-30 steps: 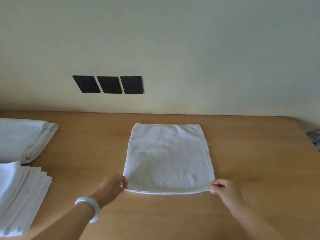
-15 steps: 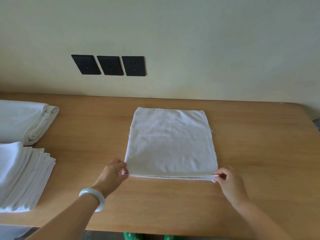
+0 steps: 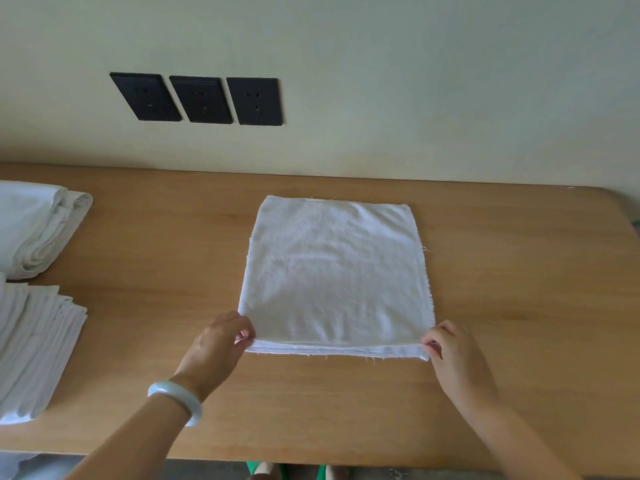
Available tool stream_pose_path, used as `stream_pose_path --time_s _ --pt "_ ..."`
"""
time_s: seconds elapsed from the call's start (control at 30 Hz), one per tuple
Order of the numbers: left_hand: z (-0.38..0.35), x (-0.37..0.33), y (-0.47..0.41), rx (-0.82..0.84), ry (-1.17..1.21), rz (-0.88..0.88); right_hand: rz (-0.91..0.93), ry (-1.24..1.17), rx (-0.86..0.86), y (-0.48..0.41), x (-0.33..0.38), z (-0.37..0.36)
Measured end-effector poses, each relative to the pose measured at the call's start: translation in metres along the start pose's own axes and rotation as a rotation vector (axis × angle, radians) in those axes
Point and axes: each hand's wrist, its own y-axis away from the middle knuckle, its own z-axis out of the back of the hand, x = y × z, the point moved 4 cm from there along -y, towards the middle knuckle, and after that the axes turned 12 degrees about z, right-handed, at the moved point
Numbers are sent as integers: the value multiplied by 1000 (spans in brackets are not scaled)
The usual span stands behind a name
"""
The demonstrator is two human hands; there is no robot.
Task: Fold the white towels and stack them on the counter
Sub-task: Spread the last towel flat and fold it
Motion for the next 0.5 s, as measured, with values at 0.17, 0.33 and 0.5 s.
stream_pose_path --time_s 0.17,0.33,0.5 --pt "7 5 10 -88 158 19 237 199 -54 11 18 13" --pt "-6 18 19 -92 123 49 181 177 42 30 11 -18" --pt "-4 17 15 -100 19 -42 138 101 23 29 11 -16"
